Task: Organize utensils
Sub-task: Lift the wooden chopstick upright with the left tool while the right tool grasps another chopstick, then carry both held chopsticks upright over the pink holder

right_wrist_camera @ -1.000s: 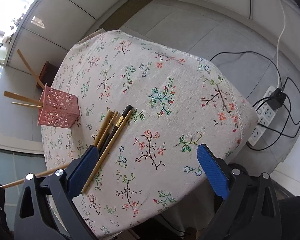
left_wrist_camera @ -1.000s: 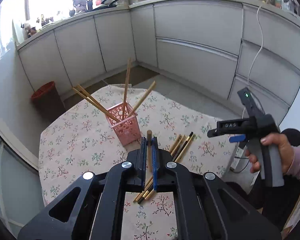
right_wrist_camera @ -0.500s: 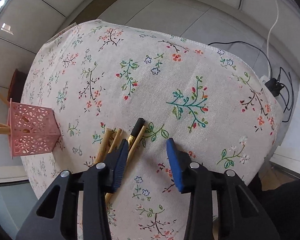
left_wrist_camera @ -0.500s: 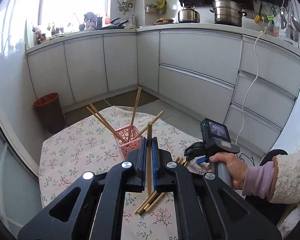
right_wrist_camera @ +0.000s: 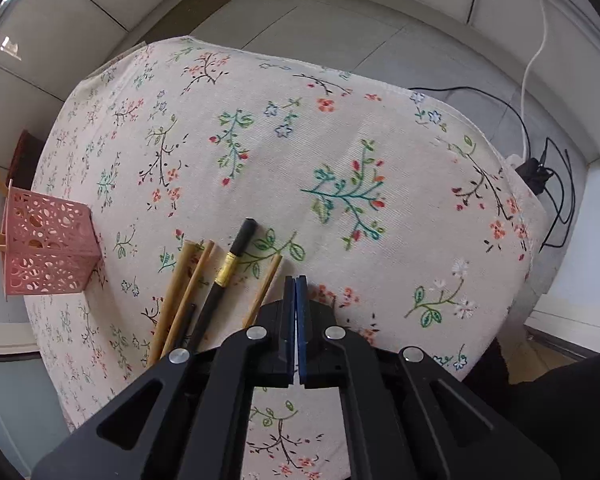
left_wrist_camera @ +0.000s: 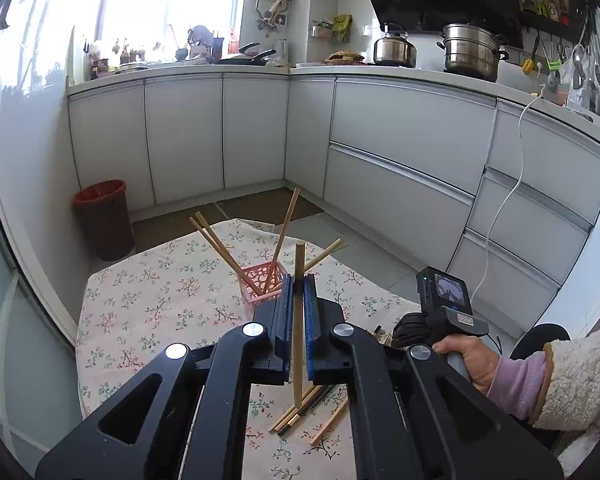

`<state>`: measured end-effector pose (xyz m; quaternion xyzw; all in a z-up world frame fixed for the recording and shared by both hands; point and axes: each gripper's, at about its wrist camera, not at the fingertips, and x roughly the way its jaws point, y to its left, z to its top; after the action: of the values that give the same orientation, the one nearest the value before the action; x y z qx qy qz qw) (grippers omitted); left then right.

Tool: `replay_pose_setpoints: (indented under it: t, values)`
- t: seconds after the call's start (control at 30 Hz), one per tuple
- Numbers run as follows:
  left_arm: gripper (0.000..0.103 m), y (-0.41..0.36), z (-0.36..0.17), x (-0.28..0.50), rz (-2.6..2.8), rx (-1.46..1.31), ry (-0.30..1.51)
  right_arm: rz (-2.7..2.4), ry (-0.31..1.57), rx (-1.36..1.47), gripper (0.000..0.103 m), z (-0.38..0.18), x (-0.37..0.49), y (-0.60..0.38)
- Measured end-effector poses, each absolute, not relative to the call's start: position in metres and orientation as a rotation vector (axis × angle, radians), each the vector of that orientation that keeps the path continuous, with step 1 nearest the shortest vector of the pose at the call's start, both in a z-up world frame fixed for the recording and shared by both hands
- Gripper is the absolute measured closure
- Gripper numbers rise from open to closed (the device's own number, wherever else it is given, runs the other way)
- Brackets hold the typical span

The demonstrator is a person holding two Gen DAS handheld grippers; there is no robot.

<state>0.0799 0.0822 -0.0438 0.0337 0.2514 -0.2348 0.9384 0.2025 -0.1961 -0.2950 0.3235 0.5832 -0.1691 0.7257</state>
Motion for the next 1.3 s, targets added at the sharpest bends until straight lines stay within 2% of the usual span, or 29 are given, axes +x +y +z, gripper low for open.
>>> replay_pose_setpoints:
  t: [0.07,0.1,0.2,0.23,0.37,0.43,0.53,0.6,0.8,1.07,1.17,1.3]
  values:
    - [0.098,0.080,-0.042,0.079,-0.485,0.069,0.510,-0.366,1.292,0.764,0.101,-0.294,0.198,-0.200]
    - [0.098,0.080,-0.042,0.079,-0.486,0.070,0.510,-0.362,1.281,0.800,0.095,-0.293,0.196,-0.202]
    - [0.098,0.080,-0.043,0.080,-0.488,0.069,0.512,-0.338,1.244,0.808,0.067,-0.281,0.199,-0.196]
    - [0.098,0.080,-0.043,0.080,-0.488,0.067,0.514,-0.333,1.243,0.803,0.066,-0.279,0.200,-0.193]
    - [0.098,0.084,-0.044,0.082,-0.482,0.057,0.523,-0.342,1.314,0.748,0.069,-0.292,0.228,-0.168]
    - [0.098,0.086,-0.045,0.084,-0.479,0.052,0.529,-0.383,1.323,0.689,0.090,-0.297,0.231,-0.162]
    - [0.098,0.087,-0.046,0.086,-0.479,0.042,0.533,-0.398,1.289,0.579,0.094,-0.293,0.229,-0.150]
    - [0.098,0.088,-0.044,0.085,-0.473,0.038,0.529,-0.385,1.255,0.628,0.097,-0.293,0.225,-0.155]
    - [0.098,0.098,-0.040,0.085,-0.469,-0.017,0.514,-0.283,1.130,0.794,0.098,-0.277,0.200,-0.177]
    - [0.098,0.101,-0.040,0.088,-0.452,-0.036,0.536,-0.039,0.970,0.713,0.098,-0.207,0.158,-0.166]
    - [0.095,0.120,-0.058,0.111,-0.383,-0.122,0.689,0.043,0.923,0.656,0.098,-0.183,0.143,-0.156]
    - [0.089,0.172,-0.137,0.171,-0.180,-0.420,1.078,0.089,0.893,0.647,0.098,-0.172,0.133,-0.149]
